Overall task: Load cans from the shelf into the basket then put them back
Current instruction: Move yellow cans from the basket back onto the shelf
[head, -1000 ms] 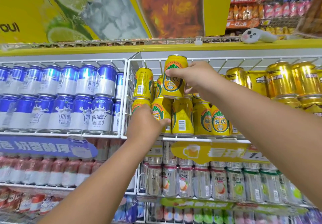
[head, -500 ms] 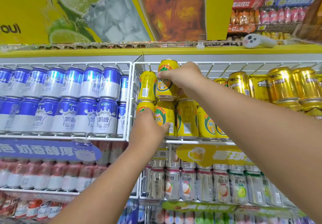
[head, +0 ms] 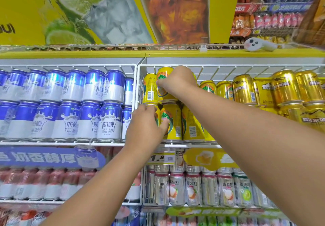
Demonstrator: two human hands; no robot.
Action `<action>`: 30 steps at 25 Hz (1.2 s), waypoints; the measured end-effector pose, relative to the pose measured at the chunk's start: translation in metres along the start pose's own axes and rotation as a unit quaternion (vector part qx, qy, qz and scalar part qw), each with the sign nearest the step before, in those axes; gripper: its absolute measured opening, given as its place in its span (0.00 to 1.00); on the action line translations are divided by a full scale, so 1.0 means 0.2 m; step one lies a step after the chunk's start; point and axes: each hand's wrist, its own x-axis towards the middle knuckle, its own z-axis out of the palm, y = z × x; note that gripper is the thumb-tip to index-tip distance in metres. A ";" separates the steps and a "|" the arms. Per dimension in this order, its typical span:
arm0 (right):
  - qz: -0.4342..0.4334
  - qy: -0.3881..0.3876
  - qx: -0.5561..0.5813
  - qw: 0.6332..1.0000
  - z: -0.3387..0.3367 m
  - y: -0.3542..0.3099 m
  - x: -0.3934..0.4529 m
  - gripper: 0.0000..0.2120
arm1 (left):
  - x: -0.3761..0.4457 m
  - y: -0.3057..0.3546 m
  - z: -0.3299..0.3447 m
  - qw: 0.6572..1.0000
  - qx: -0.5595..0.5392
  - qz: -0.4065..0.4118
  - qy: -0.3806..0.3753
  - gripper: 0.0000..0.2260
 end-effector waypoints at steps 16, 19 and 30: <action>-0.127 0.061 -0.052 0.989 -0.08 0.21 -0.03 0.15 | -0.15 -0.14 0.09 0.971 0.169 0.167 0.009 0.32; -0.113 0.069 0.004 0.991 -0.19 0.35 -0.02 0.19 | -0.17 -0.13 0.10 0.970 0.182 0.163 0.001 0.32; -0.144 -0.080 -0.010 0.986 -0.13 0.71 -0.21 0.37 | -0.23 -0.10 0.15 0.969 0.186 0.162 -0.011 0.34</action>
